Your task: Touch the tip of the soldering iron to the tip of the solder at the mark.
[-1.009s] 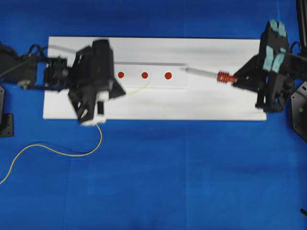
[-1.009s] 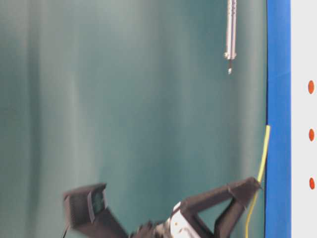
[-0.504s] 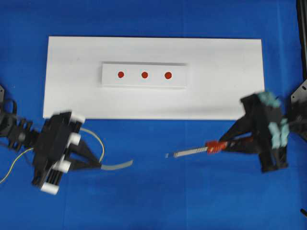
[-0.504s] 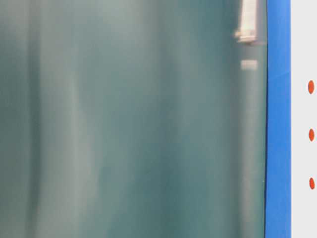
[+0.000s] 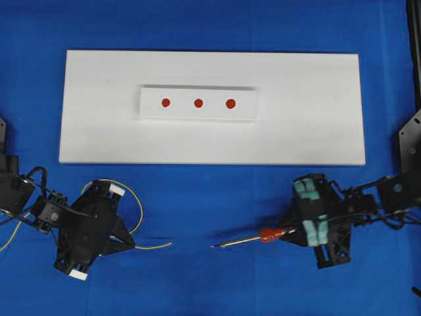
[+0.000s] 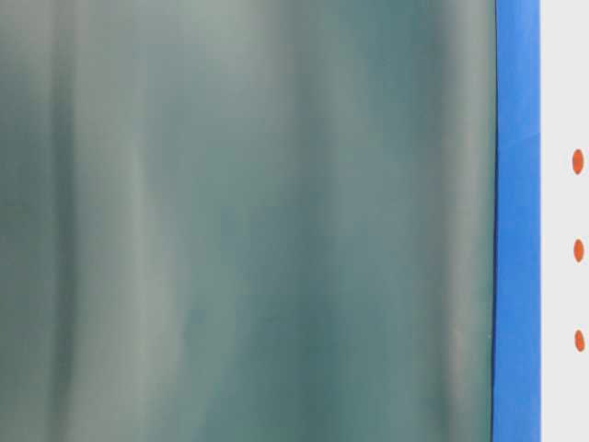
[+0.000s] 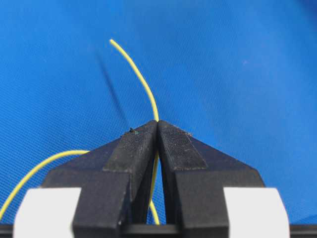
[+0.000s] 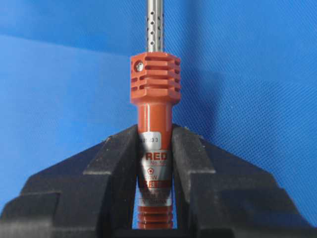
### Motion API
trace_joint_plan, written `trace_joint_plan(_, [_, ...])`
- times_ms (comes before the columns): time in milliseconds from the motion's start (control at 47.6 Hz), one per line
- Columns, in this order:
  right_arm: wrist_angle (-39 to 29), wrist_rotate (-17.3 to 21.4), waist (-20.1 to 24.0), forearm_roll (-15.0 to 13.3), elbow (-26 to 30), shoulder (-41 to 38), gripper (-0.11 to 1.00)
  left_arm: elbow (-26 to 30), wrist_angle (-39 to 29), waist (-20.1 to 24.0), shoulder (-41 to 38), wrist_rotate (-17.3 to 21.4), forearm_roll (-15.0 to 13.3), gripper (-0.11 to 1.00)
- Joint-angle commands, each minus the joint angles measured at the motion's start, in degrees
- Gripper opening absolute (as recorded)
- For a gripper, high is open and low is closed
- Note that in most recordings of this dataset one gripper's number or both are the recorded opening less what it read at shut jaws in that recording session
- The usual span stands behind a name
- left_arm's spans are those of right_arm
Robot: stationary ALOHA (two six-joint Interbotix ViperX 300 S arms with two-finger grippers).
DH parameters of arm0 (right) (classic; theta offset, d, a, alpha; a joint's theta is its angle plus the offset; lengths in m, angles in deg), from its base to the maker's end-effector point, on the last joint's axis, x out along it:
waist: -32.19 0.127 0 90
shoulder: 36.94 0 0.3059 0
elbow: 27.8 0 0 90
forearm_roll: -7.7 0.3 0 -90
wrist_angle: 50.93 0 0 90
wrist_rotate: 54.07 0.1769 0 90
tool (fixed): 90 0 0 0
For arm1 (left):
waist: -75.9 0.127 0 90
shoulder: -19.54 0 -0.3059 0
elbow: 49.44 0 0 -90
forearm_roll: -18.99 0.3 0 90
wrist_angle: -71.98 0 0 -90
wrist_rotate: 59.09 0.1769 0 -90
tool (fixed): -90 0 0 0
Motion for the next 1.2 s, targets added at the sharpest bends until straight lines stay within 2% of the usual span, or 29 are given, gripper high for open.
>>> trace_joint_plan(0, [1.4, 0.1, 0.2, 0.3, 1.6, -1.6, 0.06, 0.8, 0.5, 0.0, 0.1, 0.0, 0.1, 0.02])
trace_joint_plan(231, [1.4, 0.2, 0.2, 0.8, 1.7, -2.4, 0.06, 1.3, 0.1, 0.0, -1.0, 0.0, 0.1, 0.02])
trace_joint_plan(273, [1.4, 0.2, 0.2, 0.8, 1.8, -2.4, 0.06, 1.6, 0.0, 0.0, -1.1, -0.1, 0.1, 0.05])
trace_joint_plan(357, [1.5, 0.2, 0.2, 1.0, 1.9, -2.4, 0.07, 2.3, -0.3, 0.0, -1.3, -0.7, 0.2, 0.22])
trace_joint_plan(420, [1.6, 0.2, 0.2, 1.1, 2.2, -2.4, 0.14, 2.5, -0.8, 0.0, -1.2, -0.7, 0.2, 0.4])
trace_joint_plan(483, [1.2, 0.2, 0.2, 1.1, 2.5, -2.0, 0.3, 2.7, -2.1, 0.0, -0.8, -0.7, 0.1, 0.62])
trace_joint_plan(567, [0.4, -0.3, 0.2, 1.0, 2.9, 0.0, 0.56, 3.3, -5.2, 0.0, 1.0, -0.7, 0.1, 0.82])
trace_joint_plan(651, [-1.2, -0.7, -0.1, 0.8, 3.0, 3.2, 0.8, 4.0, -9.1, 0.0, 3.9, -0.4, 0.1, 0.8])
trace_joint_plan(693, [-2.7, -1.1, -0.4, 0.5, 2.9, 5.9, 0.88, 4.3, -11.1, 0.0, 5.6, 0.0, 0.1, 0.78])
trace_joint_plan(883, [-9.5, -4.2, -4.3, -1.2, 2.8, 17.1, 0.79, 4.2, -17.7, 3.2, 14.7, 0.6, 0.2, 0.76])
trace_joint_plan(1030, [-14.4, -6.7, -9.8, -4.1, 2.4, 26.4, 0.79, 2.4, -17.8, 7.1, 21.1, 2.5, 0.1, 0.76])
trace_joint_plan(1177, [-18.2, -7.6, -16.5, -7.2, 1.3, 34.6, 0.79, -0.4, -16.4, 11.8, 27.3, 5.0, 0.2, 0.76])
